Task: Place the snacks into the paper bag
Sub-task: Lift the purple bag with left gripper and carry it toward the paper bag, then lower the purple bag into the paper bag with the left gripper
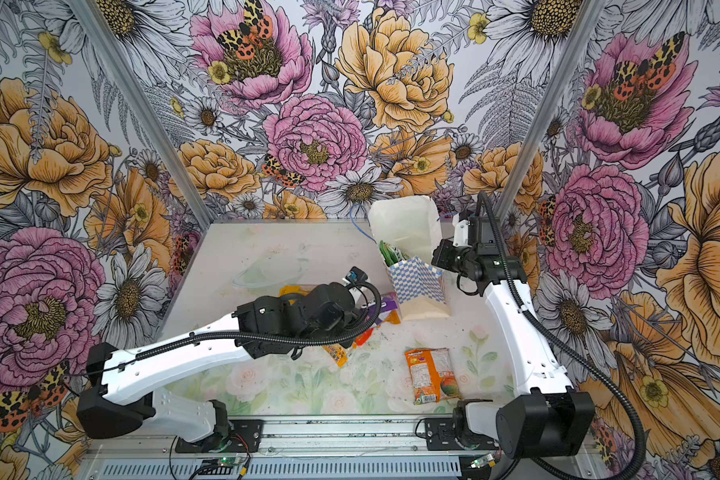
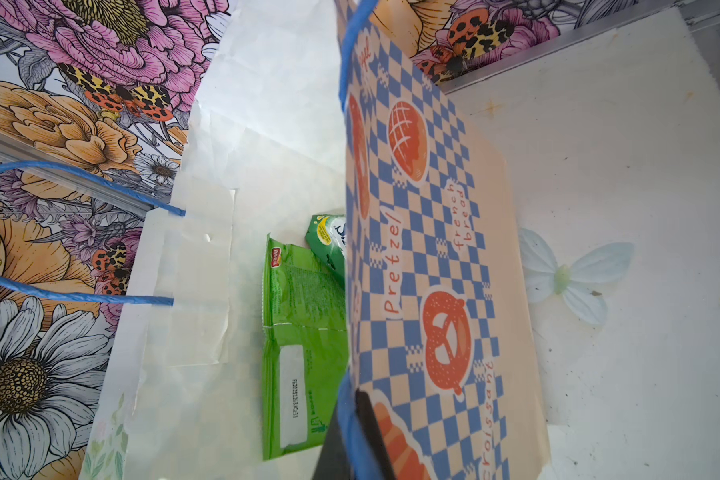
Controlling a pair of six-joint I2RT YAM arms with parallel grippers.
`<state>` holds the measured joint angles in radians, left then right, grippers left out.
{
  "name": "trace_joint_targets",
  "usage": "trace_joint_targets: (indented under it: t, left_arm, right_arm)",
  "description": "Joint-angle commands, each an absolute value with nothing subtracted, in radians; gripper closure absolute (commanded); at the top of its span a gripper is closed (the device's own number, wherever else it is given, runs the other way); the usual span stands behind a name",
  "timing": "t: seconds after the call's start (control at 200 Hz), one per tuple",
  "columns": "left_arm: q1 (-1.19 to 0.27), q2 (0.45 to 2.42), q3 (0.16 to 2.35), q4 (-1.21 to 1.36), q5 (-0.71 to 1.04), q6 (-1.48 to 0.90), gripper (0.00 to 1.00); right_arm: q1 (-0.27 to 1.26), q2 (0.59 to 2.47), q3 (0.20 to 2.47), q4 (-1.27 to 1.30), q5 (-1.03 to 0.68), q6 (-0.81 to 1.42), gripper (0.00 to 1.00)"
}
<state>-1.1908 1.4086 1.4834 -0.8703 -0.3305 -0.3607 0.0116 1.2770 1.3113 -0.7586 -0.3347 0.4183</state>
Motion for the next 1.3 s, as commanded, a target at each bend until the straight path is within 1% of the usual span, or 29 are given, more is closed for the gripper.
trace_joint_targets:
  t: [0.0, 0.1, 0.175, 0.195, 0.26, 0.445, 0.595, 1.036, 1.296]
  left_arm:
    - [-1.172, 1.370, 1.568, -0.800, -0.266, -0.361, 1.00]
    - [-1.166, 1.368, 1.647, -0.790, -0.237, -0.333, 1.00]
    - [-1.145, 1.357, 1.690, -0.754, -0.216, -0.364, 1.00]
    - [-1.135, 1.353, 1.697, -0.739, -0.171, -0.378, 1.00]
    - [-1.100, 1.341, 1.714, -0.688, -0.109, -0.422, 1.00]
    - [-1.016, 1.358, 1.778, -0.599, -0.028, -0.489, 1.00]
    - [-0.990, 1.436, 1.865, -0.585, 0.018, -0.513, 1.00]
    - [-0.860, 1.680, 2.104, -0.582, 0.090, -0.685, 1.00]
    - [-0.797, 1.806, 2.186, -0.586, 0.146, -0.789, 1.00]
  right_arm:
    - [0.008, 1.245, 1.310, -0.744, -0.345, 0.419, 1.00]
    - [0.011, 1.245, 1.312, -0.742, -0.345, 0.419, 1.00]
    - [0.012, 1.244, 1.310, -0.742, -0.348, 0.420, 1.00]
    - [0.012, 1.244, 1.309, -0.742, -0.349, 0.420, 1.00]
    - [0.017, 1.241, 1.303, -0.742, -0.352, 0.422, 1.00]
    - [0.025, 1.232, 1.292, -0.734, -0.354, 0.429, 1.00]
    - [0.032, 1.224, 1.291, -0.733, -0.360, 0.434, 1.00]
    - [0.064, 1.204, 1.267, -0.716, -0.361, 0.454, 1.00]
    - [0.082, 1.196, 1.270, -0.715, -0.356, 0.460, 1.00]
